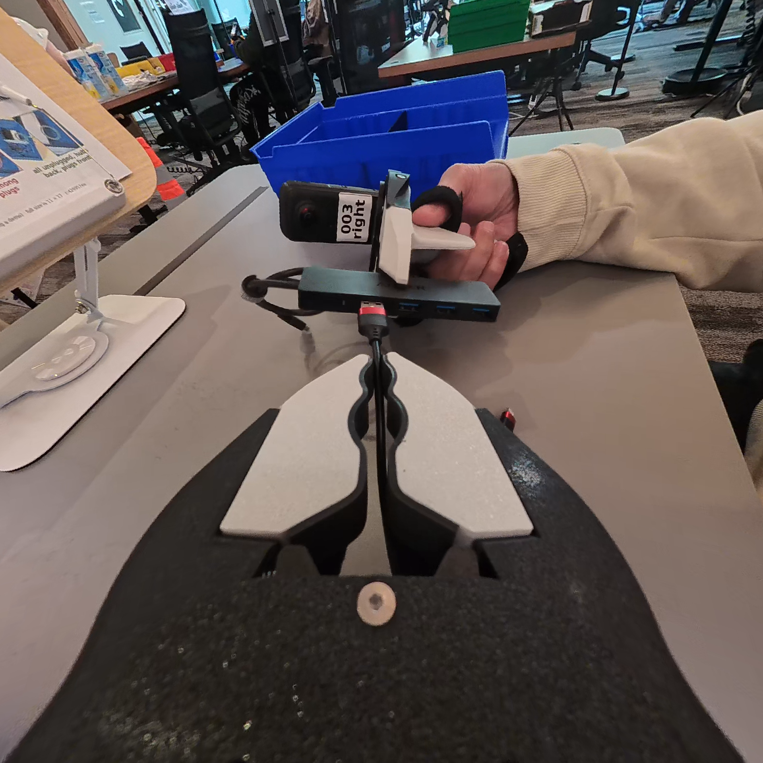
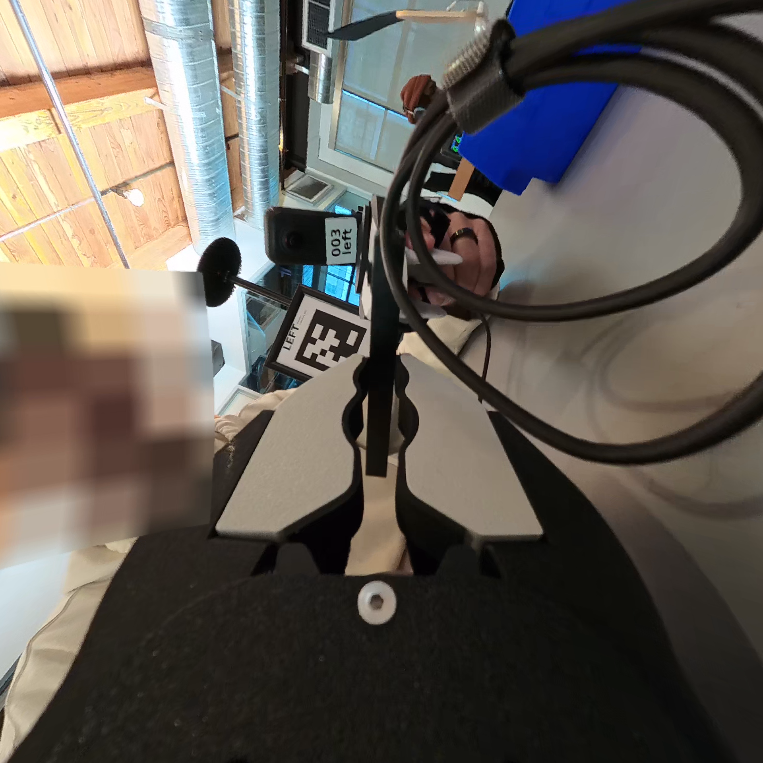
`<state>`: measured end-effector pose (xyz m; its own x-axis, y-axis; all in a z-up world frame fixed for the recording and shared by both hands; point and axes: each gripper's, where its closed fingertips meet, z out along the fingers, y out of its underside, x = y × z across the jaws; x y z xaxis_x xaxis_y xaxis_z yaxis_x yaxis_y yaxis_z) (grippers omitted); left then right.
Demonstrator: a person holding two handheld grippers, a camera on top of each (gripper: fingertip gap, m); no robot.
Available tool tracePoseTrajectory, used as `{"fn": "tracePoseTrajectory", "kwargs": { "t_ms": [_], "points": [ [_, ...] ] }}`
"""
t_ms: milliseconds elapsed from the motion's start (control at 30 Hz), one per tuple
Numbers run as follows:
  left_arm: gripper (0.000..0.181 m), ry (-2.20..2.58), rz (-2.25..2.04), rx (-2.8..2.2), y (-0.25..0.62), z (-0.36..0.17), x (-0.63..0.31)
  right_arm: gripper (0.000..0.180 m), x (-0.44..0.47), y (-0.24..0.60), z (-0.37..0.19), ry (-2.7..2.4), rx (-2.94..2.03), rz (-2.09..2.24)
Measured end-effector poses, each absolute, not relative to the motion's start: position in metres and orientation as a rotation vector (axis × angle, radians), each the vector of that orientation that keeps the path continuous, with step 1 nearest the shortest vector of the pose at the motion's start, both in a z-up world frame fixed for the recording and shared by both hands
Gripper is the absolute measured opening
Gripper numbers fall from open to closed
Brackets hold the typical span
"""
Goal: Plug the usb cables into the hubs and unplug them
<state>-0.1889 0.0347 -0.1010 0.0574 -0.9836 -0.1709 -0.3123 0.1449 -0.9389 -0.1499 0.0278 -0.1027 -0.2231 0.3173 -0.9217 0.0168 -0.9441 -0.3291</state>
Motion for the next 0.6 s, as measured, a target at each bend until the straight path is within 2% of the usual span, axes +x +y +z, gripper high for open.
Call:
{"fn": "tracePoseTrajectory", "kwargs": {
  "t_ms": [600],
  "points": [
    [0.003, 1.387, -0.86, -1.344, 0.0392, -0.0949, -0.1878, 0.011, -0.1487, 0.0318, -0.0958, -0.501, -1.758, 2.122]
  ]
}}
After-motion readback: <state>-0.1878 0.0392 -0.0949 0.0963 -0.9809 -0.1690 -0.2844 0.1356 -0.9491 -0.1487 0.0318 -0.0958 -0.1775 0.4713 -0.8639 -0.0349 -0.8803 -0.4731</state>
